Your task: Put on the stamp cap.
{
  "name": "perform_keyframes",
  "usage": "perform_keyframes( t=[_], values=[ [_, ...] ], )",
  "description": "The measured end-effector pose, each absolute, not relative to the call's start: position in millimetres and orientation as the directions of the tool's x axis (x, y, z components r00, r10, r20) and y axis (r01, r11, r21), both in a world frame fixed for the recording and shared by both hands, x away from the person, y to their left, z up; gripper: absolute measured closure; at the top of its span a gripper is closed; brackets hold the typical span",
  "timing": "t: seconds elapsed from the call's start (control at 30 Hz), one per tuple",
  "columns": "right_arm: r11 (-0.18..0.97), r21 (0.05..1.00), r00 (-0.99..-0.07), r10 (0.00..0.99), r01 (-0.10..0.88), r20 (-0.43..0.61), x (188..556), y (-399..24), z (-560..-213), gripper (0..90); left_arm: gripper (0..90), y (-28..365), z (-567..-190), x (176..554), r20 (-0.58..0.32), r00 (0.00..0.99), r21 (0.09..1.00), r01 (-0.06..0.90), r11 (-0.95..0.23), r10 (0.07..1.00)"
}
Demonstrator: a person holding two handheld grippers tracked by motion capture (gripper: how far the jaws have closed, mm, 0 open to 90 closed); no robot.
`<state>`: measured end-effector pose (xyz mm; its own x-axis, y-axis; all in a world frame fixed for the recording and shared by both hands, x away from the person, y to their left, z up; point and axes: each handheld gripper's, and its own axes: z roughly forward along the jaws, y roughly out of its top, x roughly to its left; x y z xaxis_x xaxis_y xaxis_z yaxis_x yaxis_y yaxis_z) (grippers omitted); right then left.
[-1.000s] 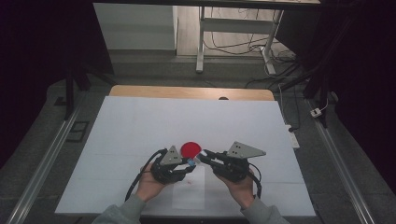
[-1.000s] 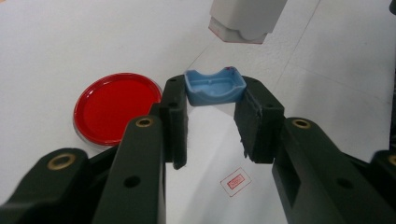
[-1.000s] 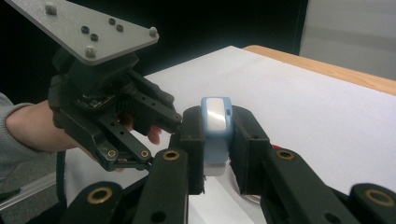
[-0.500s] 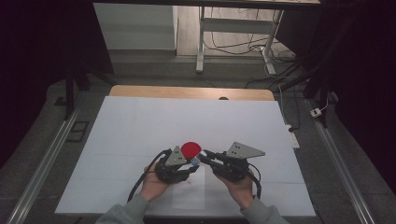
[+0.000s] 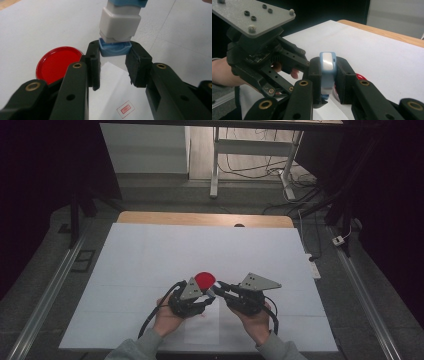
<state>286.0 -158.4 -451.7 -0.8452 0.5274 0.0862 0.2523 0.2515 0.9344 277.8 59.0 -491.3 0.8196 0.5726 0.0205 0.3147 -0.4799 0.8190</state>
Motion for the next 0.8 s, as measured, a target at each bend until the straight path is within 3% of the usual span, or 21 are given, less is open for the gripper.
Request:
perform_keyframes(
  t=[0.8],
  values=[
    [0.253,0.929,-0.83,0.55,0.269,0.09,285.4,-155.9,-454.6,75.3,65.0,57.1,-493.2,277.0,0.032,0.815,0.821,0.309,-0.48,0.579]
  ],
)
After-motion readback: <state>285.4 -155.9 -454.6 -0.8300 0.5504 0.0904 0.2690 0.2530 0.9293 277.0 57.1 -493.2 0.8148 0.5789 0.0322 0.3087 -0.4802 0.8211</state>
